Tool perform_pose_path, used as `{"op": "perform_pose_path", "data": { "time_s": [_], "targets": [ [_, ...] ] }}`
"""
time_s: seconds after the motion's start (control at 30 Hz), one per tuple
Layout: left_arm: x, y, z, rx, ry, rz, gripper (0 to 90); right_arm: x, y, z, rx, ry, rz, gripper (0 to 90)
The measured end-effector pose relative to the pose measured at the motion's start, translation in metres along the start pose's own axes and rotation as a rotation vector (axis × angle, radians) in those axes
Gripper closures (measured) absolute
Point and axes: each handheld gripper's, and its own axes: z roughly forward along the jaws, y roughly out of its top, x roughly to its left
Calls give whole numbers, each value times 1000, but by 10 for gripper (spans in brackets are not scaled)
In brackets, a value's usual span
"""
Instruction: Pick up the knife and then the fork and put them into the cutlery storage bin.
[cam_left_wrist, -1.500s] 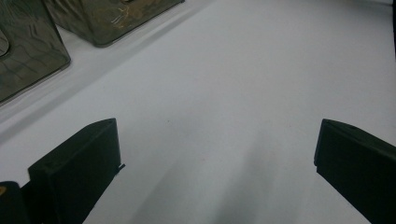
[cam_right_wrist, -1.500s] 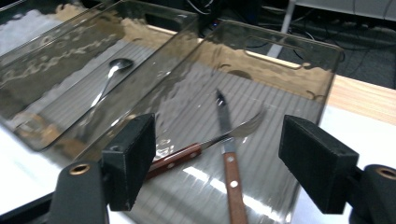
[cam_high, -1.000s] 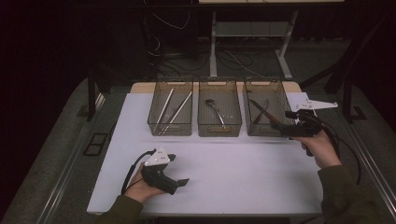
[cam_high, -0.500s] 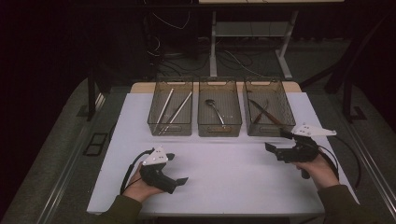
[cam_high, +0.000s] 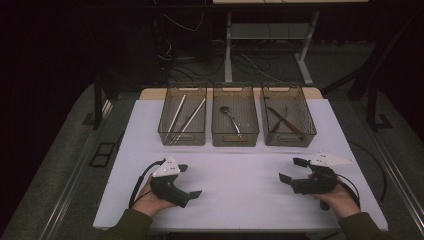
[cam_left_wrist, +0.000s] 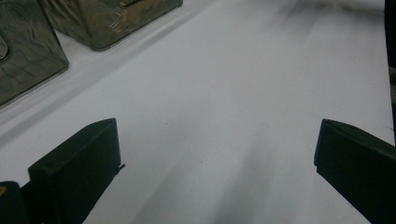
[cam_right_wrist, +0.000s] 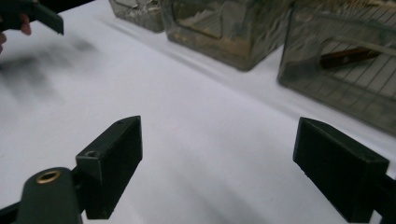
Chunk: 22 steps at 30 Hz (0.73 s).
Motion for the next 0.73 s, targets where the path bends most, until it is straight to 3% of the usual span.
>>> {"op": "perform_pose_path", "data": {
  "time_s": [0.2, 0.37, 0.73],
  "targets": [
    [0, 0, 0, -3, 1, -2, 0, 10, -10, 3, 33, 35, -12, 118],
    [0, 0, 0, -1, 0, 1, 0, 18, -16, 5, 53, 35, -34, 118],
    [0, 0, 0, 0, 4, -1, 0, 17, -18, 7, 72, 36, -43, 118]
  ]
}}
